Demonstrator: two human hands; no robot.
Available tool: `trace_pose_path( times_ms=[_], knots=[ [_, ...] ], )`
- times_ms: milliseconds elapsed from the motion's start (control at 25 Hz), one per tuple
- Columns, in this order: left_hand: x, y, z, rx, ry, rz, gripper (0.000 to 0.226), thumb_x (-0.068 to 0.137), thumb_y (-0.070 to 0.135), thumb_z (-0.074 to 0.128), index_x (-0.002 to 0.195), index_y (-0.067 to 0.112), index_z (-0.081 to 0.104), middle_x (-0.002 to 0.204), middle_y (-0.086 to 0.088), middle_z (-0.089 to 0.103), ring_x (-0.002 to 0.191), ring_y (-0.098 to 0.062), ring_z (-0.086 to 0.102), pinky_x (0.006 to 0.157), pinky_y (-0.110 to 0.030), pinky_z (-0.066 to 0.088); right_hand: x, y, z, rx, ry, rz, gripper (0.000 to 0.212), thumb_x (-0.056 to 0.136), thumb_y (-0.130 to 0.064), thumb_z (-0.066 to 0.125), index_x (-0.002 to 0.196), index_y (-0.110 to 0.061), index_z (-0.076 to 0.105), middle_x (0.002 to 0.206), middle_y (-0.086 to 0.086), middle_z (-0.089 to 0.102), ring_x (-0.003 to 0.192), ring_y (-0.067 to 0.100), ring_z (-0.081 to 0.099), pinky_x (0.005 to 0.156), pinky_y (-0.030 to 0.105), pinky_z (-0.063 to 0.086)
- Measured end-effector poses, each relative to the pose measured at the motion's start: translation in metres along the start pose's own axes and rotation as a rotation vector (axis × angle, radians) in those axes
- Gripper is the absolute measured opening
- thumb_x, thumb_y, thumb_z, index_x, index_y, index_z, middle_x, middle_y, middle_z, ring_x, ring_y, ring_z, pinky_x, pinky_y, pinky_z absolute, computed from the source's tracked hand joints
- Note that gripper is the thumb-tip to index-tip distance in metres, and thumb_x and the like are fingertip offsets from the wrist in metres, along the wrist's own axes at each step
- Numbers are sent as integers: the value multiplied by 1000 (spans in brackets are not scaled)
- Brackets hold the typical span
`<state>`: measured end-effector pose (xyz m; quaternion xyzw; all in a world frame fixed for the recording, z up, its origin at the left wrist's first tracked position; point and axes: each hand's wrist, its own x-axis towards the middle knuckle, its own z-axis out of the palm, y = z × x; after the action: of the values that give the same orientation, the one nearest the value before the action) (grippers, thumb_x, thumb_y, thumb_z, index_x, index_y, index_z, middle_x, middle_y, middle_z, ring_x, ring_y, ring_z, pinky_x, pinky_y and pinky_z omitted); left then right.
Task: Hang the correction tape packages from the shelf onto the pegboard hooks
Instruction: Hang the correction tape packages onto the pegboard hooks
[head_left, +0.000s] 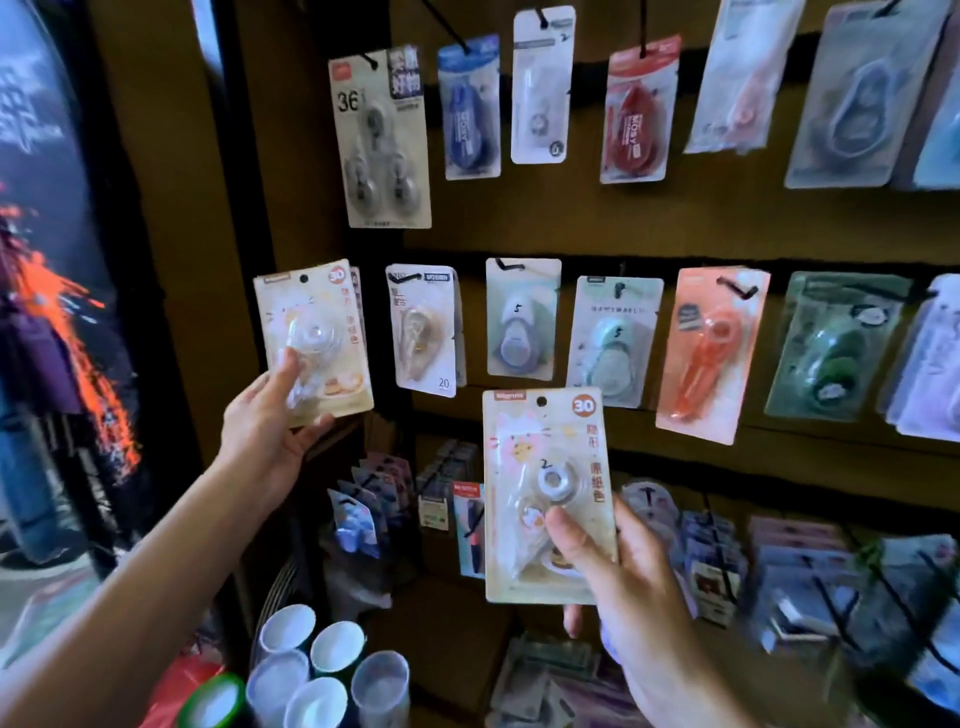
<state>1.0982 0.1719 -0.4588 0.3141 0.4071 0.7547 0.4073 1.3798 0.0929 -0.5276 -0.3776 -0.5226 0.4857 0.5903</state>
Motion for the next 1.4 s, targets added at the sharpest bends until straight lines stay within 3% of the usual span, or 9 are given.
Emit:
trace_pose_path(
  times_ms=[280,440,680,840,920,1120,1200,1280,1400],
  knots=[
    [35,14,5,6,59,3,21,92,41,63,102,23,67,122,0,68,98,-17,68,51,-19,53,3,0,-7,-19,37,56,20,74,-43,76,93,-38,73,89,6,77,63,41,56,37,27,41],
    [35,8,5,-13,78,-8,22,90,43,64,104,25,67,118,4,69,89,-12,70,51,-18,49,1,0,-10,-13,39,55,46,56,-58,80,95,-35,74,90,5,77,64,39,56,36,27,40],
    [30,4,2,-22,63,-22,16,91,43,63,97,28,66,116,6,70,81,-8,70,61,-20,46,-4,4,-9,-20,5,62,16,76,-36,75,92,-38,74,88,6,77,58,37,53,36,26,40],
    [29,9,6,0,18,-53,20,90,43,65,100,26,68,116,5,70,86,-11,68,54,-18,49,-6,2,-1,-36,-54,49,25,73,-44,75,96,-35,73,92,6,76,67,29,63,39,27,42],
    [30,12,7,-8,21,-55,22,89,42,67,101,24,68,114,4,71,83,-10,69,47,-16,49,-7,-3,1,-58,-64,47,20,76,-45,78,94,-37,73,90,5,77,59,32,58,38,27,42],
    [32,14,1,-16,69,-57,23,87,42,70,101,24,69,118,2,71,87,-10,68,56,-20,47,-12,-11,4,-71,-51,63,13,77,-41,72,90,-42,73,90,2,77,56,36,53,37,27,41],
    [33,12,-1,-19,72,-73,22,86,42,71,99,25,70,119,3,69,88,-10,67,50,-18,48,-14,-10,6,-71,-43,68,16,78,-46,76,92,-40,73,90,3,78,51,33,51,36,26,41],
    [33,9,1,-41,45,-112,21,87,43,69,99,26,70,114,5,69,78,-7,66,44,-15,47,-15,-10,9,-74,-38,71,22,73,-48,76,93,-40,74,89,3,77,49,32,50,35,26,40],
    [32,7,8,-54,19,-143,22,88,44,67,100,25,69,101,7,72,70,-4,66,53,-16,47,-17,-8,12,-72,-51,73,28,67,-48,73,94,-43,73,89,4,77,58,38,53,38,27,40]
  ],
)
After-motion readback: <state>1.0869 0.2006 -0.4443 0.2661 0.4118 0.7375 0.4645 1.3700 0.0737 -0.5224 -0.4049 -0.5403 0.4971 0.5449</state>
